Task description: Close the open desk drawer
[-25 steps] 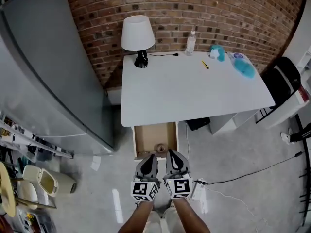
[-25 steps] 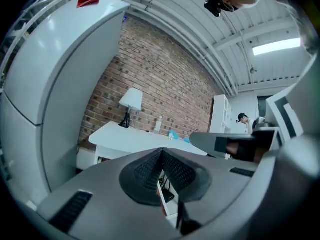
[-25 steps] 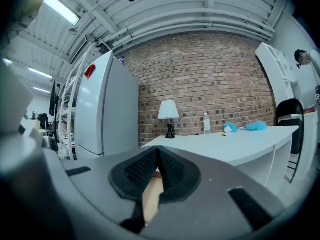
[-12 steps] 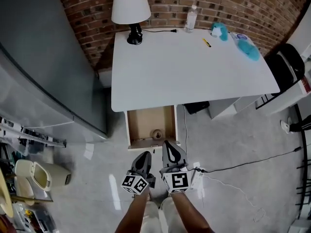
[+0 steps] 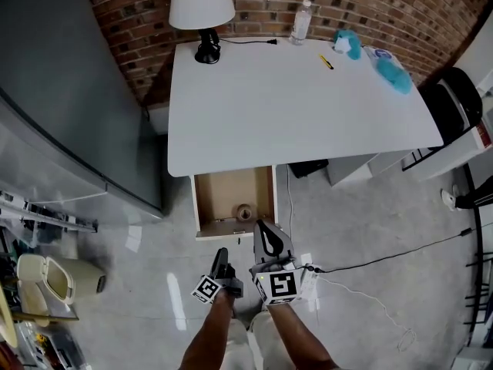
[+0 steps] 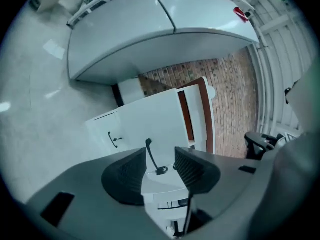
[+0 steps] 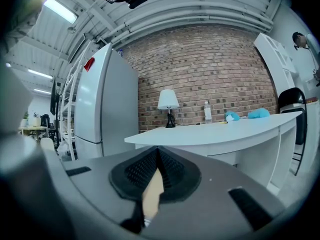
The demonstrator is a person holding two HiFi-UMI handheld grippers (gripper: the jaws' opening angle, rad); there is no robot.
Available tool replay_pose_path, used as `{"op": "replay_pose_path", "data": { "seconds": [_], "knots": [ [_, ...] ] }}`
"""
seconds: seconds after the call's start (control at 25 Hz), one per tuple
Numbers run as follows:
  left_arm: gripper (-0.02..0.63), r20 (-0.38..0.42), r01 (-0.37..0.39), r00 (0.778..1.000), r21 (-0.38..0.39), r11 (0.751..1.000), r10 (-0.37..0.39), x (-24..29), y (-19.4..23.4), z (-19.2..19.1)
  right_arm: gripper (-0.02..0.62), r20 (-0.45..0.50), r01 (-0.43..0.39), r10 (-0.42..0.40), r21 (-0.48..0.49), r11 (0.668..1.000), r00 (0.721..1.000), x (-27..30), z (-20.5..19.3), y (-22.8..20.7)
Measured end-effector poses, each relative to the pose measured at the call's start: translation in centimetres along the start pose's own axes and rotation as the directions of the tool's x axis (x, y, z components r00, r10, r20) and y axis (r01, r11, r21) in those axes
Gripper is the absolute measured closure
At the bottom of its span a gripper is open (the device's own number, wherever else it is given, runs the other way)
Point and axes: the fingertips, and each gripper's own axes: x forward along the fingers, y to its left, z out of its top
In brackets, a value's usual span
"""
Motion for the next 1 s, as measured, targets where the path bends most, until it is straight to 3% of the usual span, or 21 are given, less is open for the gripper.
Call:
{"op": "replay_pose_path", "data": {
  "seconds": [0.08, 0.12, 0.28, 0.4, 0.64, 0.68, 0.76, 0.92, 0.96, 1.0],
  "knots": [
    [0.422, 0.008, 0.054, 0.999, -0.134, 0.989, -0.054, 1.6, 0.3, -1.2, 0.584, 0.000, -0.006, 0.006, -0.002, 1.000, 1.000, -0.1, -0.3, 0.1],
    [0.419, 0.004, 0.074, 0.997, -0.165, 0.984, -0.074, 2.4, 0.5, -1.8, 0.584, 0.001, -0.007, 0.007, 0.000, 1.000, 1.000, -0.2, -0.3, 0.0],
    [0.417, -0.045, 0.100, 0.993, -0.141, 0.985, -0.107, 4.9, 1.1, -3.5, 0.584, -0.004, -0.005, 0.005, -0.002, 1.000, 1.000, -0.4, -0.6, -0.3],
    [0.413, -0.077, 0.080, 0.993, -0.071, 0.994, -0.085, 6.2, 1.5, -3.7, 0.584, -0.015, -0.010, 0.010, -0.006, 1.000, 1.000, -0.6, -0.8, -0.3],
    [0.369, 0.012, 0.183, 0.982, -0.262, 0.948, -0.186, 8.1, -0.2, -3.3, 0.584, -0.034, -0.006, 0.007, 0.029, 1.000, 0.999, -1.0, -1.9, -0.8],
    [0.375, 0.018, 0.183, 0.983, -0.261, 0.948, -0.185, 7.9, -0.2, -3.4, 0.584, -0.035, -0.008, 0.009, 0.028, 1.000, 0.999, -1.1, -2.0, -0.8],
    [0.492, 0.017, 0.173, 0.985, -0.221, 0.960, -0.173, 7.6, 0.0, -3.5, 0.584, -0.036, -0.010, 0.012, 0.032, 0.999, 0.999, -1.1, -2.2, -0.9],
    [0.525, 0.040, 0.155, 0.988, -0.249, 0.956, -0.150, 7.8, -1.0, -3.3, 0.584, -0.044, -0.005, 0.007, 0.037, 0.999, 0.999, -1.1, -2.4, -1.3],
    [0.572, 0.048, 0.160, 0.987, -0.229, 0.960, -0.153, 7.8, -1.2, -3.0, 0.584, -0.048, -0.004, 0.006, 0.037, 0.999, 0.999, -1.1, -2.5, -1.3],
    [0.574, 0.055, 0.183, 0.983, -0.190, 0.964, -0.176, 7.9, -1.8, -2.5, 0.584, -0.051, -0.005, 0.007, 0.040, 0.999, 0.999, -1.1, -2.6, -1.4]
  ]
}}
